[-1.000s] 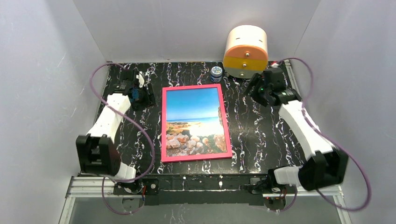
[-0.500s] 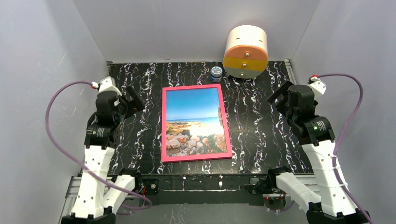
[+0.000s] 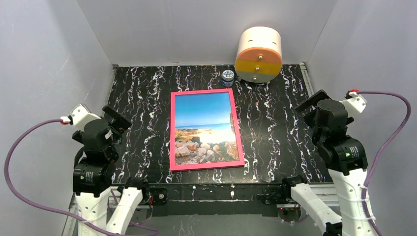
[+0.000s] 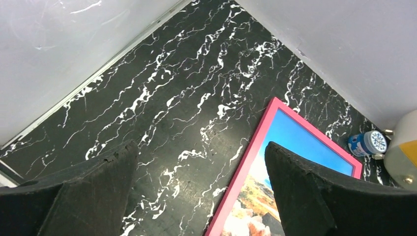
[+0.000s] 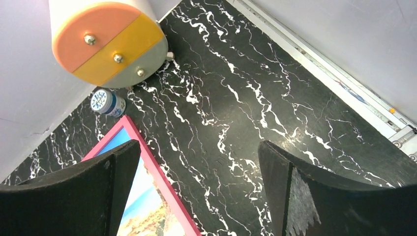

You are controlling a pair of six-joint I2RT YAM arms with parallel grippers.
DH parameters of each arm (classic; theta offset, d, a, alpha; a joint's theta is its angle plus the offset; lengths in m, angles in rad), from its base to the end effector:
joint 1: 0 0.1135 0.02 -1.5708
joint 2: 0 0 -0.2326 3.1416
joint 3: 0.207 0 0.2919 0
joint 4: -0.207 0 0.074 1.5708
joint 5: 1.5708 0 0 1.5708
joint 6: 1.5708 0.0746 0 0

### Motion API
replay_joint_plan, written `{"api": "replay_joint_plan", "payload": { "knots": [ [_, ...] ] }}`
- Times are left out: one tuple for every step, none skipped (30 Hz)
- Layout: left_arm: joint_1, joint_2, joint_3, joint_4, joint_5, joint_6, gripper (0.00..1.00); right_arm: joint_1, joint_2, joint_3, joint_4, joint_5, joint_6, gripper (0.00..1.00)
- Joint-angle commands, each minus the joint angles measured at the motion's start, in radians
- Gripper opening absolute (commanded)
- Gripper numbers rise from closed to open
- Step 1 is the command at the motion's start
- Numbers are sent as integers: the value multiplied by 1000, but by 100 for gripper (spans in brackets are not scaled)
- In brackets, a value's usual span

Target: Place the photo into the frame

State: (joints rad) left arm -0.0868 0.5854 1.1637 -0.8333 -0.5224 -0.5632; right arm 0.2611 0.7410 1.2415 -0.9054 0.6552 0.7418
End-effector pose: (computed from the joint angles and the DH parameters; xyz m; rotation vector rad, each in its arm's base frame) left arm 0.1693 0.0226 0.4134 -0.7660 1.6191 0.0115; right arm 0.1978 0.0058 0.4078 0.8398 1.6916 0.0349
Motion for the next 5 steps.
{"api": "replay_joint_plan", "payload": {
  "knots": [
    [2, 10, 25, -80, -57, -14, 98, -4, 1, 33, -18, 39, 19, 99],
    [2, 10, 28, -82, -55, -12, 98, -5, 1, 32, -20, 39, 19, 99],
    [2, 7, 32, -84, -55, -9, 98, -4, 0, 32, -23, 40, 20, 99],
    [2, 5, 32, -84, -54, -5, 98, -5, -1, 32, -27, 40, 23, 99],
    [2, 2, 34, -83, -53, 0, 98, -4, -2, 32, -29, 41, 25, 99]
  ]
}}
